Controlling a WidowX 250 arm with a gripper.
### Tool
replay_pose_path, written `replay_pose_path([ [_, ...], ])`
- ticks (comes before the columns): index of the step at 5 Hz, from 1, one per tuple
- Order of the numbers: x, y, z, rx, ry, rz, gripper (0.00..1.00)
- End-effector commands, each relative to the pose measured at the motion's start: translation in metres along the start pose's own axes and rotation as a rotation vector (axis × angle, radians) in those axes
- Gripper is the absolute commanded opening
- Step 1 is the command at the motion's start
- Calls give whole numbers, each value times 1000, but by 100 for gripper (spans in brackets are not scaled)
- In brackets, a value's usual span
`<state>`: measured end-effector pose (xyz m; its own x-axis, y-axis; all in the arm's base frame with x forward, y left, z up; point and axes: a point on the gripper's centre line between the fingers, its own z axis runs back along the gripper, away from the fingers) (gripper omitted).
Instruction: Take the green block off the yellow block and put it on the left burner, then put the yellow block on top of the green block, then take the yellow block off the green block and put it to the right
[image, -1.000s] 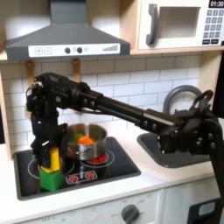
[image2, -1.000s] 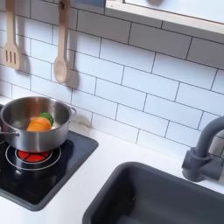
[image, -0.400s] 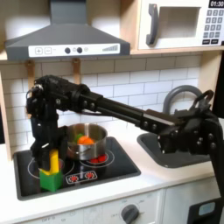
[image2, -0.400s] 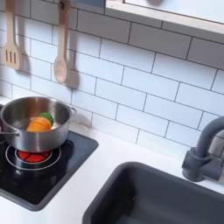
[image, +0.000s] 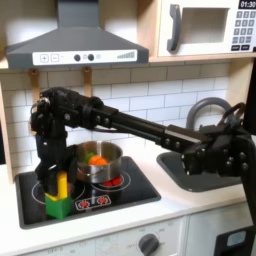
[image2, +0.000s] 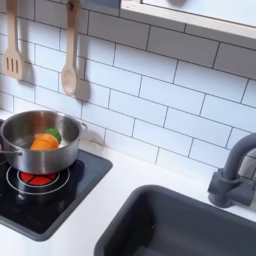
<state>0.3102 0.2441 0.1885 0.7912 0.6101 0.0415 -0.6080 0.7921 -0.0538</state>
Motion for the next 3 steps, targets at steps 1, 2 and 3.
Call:
replay_pose_path([
  [1, -2, 1, 0, 2, -2, 6, 100],
  [2, -2, 0, -3, 3, 9, 9, 100],
  [3, -2, 0, -3, 13, 8, 12, 100],
])
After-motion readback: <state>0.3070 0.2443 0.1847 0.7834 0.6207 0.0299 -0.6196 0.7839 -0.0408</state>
